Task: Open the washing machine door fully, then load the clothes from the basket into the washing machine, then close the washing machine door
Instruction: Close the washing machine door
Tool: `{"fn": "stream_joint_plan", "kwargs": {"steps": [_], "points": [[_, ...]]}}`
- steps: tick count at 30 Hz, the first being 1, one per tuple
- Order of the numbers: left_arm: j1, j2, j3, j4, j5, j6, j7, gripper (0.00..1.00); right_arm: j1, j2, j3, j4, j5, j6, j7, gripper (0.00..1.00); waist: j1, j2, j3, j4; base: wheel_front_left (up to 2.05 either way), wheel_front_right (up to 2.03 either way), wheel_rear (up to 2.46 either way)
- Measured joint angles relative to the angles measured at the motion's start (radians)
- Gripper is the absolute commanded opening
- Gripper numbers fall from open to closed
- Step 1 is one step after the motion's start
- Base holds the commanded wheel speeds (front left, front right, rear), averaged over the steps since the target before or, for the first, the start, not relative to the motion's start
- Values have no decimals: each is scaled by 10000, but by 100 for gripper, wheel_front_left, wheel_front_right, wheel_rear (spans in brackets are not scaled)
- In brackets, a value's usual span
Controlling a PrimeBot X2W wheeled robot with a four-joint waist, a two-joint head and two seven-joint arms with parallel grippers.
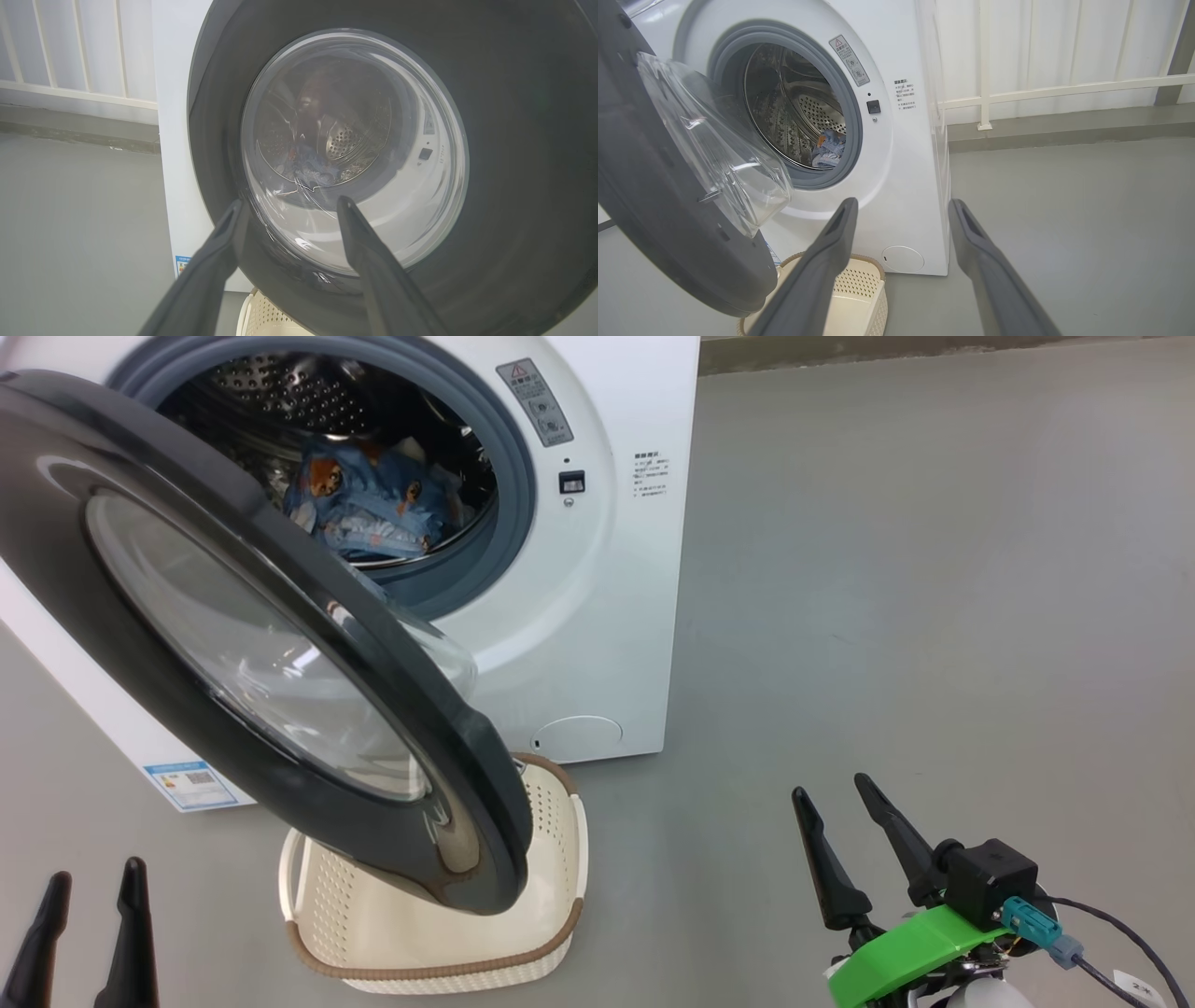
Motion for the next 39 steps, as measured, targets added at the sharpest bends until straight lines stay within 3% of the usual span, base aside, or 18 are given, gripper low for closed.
{"fn": "stream_joint_plan", "kwargs": {"steps": [16,17,18,20,39], "points": [[0,0,-188,58,-23,-2,0,100,0,0,6,63,-17,0,0,100,0,0,-80,113,0,0,0],[0,0,-192,56,-38,0,0,100,0,0,13,61,-17,0,0,96,0,0,-84,131,0,0,0],[0,0,-192,54,-40,0,0,100,0,0,25,61,-17,0,0,47,0,0,-89,152,0,0,0],[-1,0,-192,52,-50,0,0,100,0,-2,84,42,-12,0,0,0,0,0,-103,199,0,0,0],[-2,-146,-286,196,-111,-2,0,100,-280,-75,589,-1833,717,0,-2,0,0,0,-282,1225,0,0,0]]}}
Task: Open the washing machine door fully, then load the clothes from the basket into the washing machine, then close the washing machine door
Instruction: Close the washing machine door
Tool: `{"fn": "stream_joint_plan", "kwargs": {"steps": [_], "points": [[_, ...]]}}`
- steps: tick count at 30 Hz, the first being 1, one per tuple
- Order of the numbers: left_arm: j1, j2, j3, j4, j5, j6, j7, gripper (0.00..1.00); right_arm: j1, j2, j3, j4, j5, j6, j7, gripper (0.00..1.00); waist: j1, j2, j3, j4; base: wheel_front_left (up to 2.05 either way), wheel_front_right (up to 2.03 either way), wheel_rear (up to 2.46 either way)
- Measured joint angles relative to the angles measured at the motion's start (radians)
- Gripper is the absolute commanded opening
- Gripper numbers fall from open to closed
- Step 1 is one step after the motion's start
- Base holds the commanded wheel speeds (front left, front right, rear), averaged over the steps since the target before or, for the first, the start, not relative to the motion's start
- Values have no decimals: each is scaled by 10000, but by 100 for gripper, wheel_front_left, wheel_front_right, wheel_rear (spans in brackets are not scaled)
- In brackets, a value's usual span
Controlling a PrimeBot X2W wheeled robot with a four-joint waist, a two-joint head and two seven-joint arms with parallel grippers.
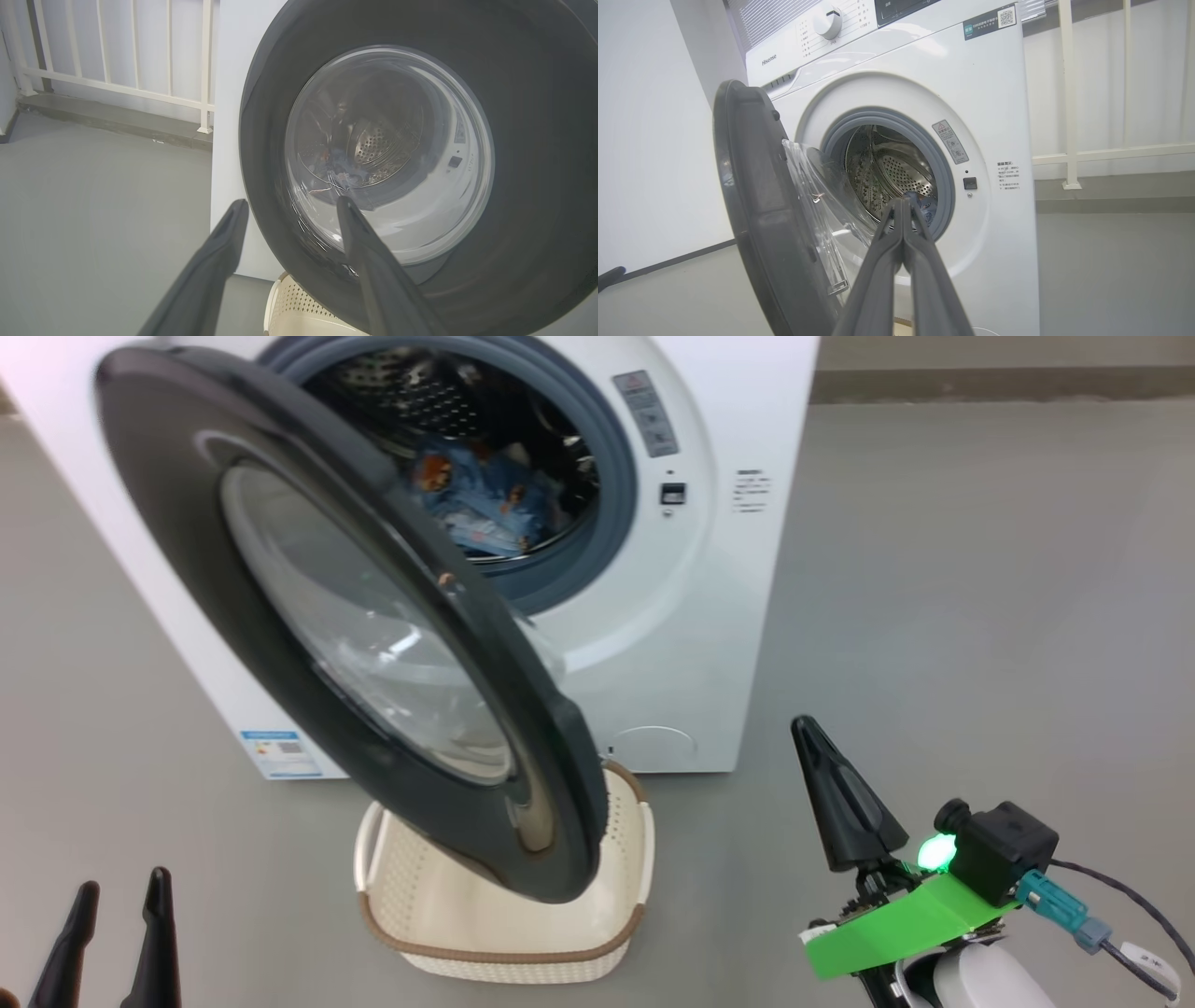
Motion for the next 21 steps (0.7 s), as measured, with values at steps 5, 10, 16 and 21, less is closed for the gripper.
{"fn": "stream_joint_plan", "kwargs": {"steps": [5,10,16,21], "points": [[-1,-6,-36,79,0,0,0,100,-199,0,249,-851,343,0,-12,0,0,0,-62,427,0,0,0],[-1,-8,-96,119,0,0,0,100,-253,0,575,-1810,815,0,-12,0,0,0,-129,857,0,0,0],[-1,-56,-150,199,2,0,0,100,-365,-6,1127,-2623,943,0,-13,0,-1,0,-220,1315,0,0,0],[-1,-127,-188,247,2,0,0,100,-381,-19,2025,-2711,943,0,-13,0,-1,0,-286,1631,0,0,0]]}}
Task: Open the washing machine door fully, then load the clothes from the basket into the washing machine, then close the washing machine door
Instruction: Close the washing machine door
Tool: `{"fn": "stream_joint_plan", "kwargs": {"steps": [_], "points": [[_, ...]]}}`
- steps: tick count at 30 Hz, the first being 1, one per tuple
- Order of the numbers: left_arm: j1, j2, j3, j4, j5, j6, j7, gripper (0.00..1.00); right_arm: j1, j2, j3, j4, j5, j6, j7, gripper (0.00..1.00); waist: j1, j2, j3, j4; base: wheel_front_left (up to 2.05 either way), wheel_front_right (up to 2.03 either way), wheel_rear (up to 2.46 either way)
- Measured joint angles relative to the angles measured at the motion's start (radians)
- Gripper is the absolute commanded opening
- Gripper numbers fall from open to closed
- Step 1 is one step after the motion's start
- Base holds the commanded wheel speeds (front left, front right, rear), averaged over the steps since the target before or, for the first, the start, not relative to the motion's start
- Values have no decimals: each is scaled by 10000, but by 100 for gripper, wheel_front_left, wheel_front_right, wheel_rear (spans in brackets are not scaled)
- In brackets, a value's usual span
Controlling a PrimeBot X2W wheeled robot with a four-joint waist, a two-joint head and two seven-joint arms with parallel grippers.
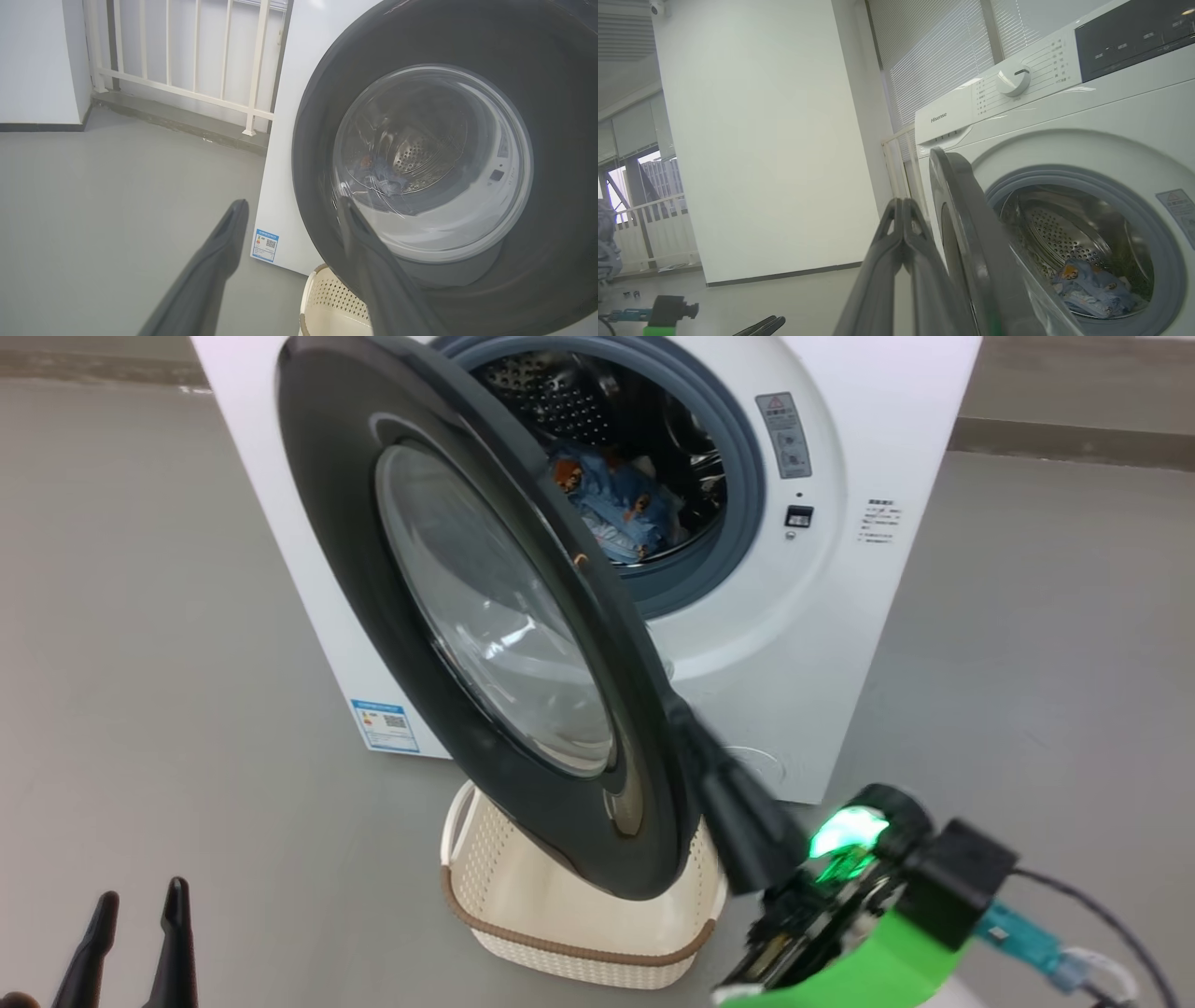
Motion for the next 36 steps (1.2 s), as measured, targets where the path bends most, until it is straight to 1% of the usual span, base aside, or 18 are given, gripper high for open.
{"fn": "stream_joint_plan", "kwargs": {"steps": [6,9,15,28,36], "points": [[0,-58,-35,56,2,0,0,100,-59,2,1233,499,-238,0,0,0,1,0,-67,314,0,0,0],[0,-100,-42,61,4,0,0,100,-84,-8,1551,1026,-472,0,0,0,0,0,-98,454,0,0,0],[0,-127,-35,90,6,0,0,100,-181,-54,1967,2080,-476,0,2,0,1,0,-141,704,0,0,0],[0,-180,-73,113,2,0,0,100,-655,-94,2071,4013,-472,0,2,0,1,0,-57,1195,0,0,0],[-1,-161,-84,113,-19,0,0,100,-947,-96,1630,4888,-552,0,4,0,1,0,106,1425,0,0,0]]}}
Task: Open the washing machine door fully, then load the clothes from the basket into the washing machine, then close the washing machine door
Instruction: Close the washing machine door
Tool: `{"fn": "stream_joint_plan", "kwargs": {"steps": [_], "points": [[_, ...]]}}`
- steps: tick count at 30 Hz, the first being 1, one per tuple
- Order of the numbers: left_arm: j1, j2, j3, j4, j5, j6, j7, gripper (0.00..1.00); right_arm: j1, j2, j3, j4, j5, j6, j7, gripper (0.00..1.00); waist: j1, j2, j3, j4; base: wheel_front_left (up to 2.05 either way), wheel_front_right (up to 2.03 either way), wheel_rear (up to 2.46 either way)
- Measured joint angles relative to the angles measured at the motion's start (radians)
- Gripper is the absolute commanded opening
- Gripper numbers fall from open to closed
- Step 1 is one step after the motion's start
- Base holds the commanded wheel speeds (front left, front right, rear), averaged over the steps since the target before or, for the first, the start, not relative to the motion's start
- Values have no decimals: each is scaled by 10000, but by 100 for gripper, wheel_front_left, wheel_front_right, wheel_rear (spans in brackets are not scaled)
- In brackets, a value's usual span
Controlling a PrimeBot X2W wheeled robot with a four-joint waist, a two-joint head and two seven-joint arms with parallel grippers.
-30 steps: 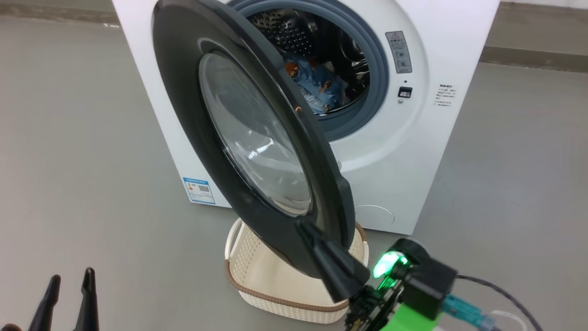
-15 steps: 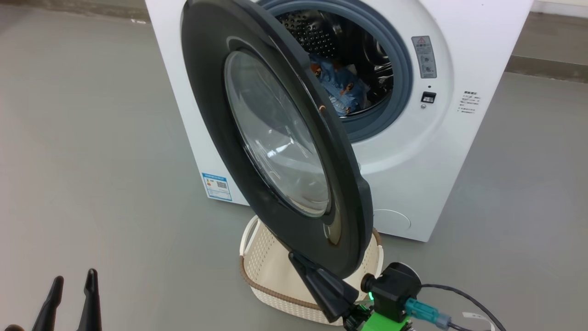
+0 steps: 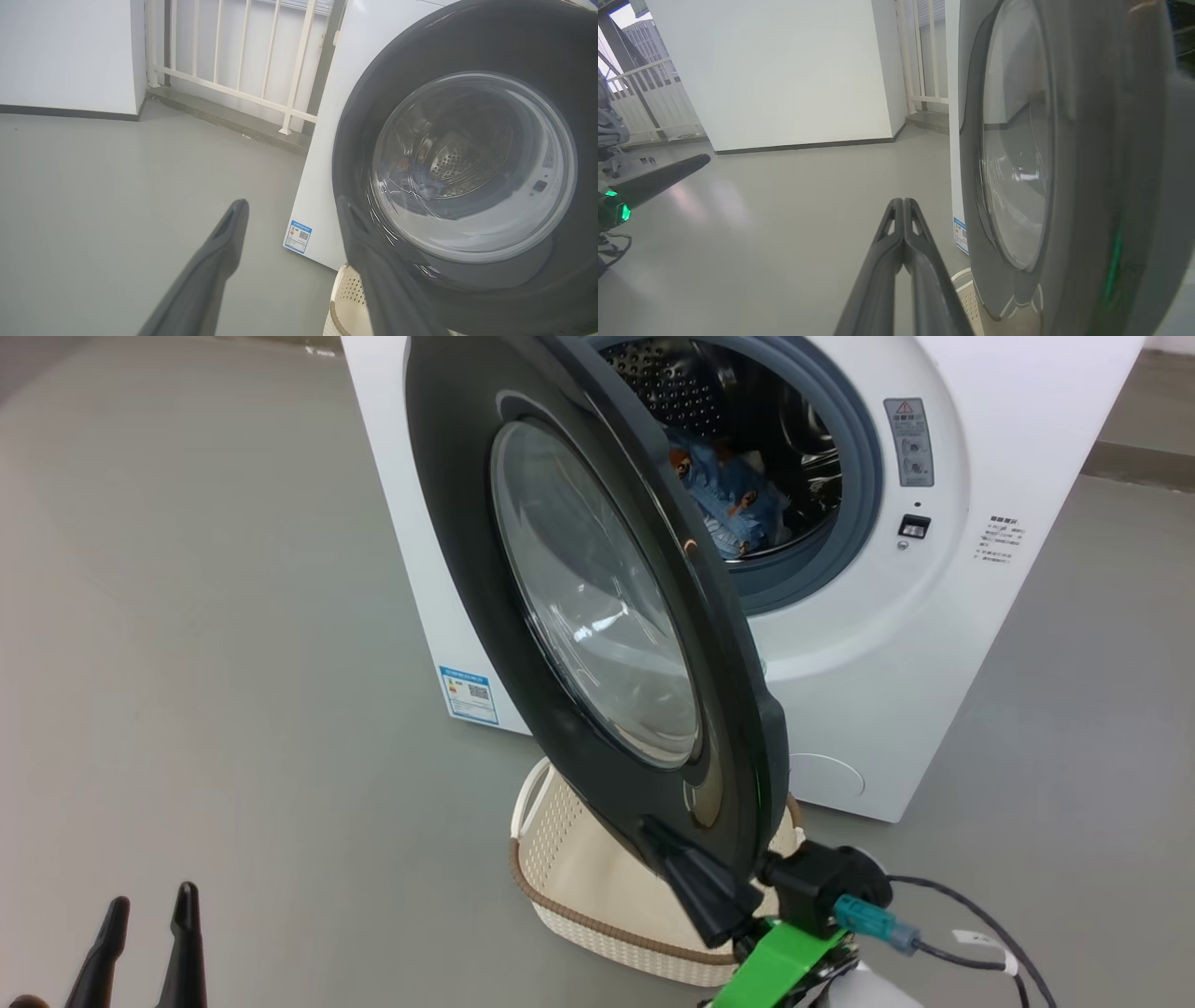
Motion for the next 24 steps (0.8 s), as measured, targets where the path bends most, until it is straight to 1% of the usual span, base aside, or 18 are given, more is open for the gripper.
{"fn": "stream_joint_plan", "kwargs": {"steps": [10,18,24], "points": [[-12,169,-33,-2,-94,0,0,100,-423,-17,-715,704,-157,0,0,0,1,0,253,-81,0,0,0],[-48,349,-169,-6,-389,0,0,100,-687,-13,-1039,855,-374,4,0,0,0,0,494,-220,0,0,0],[-134,485,-263,-12,-529,0,0,100,-688,-8,-1549,861,-629,46,-2,0,1,0,719,-304,0,0,0]]}}
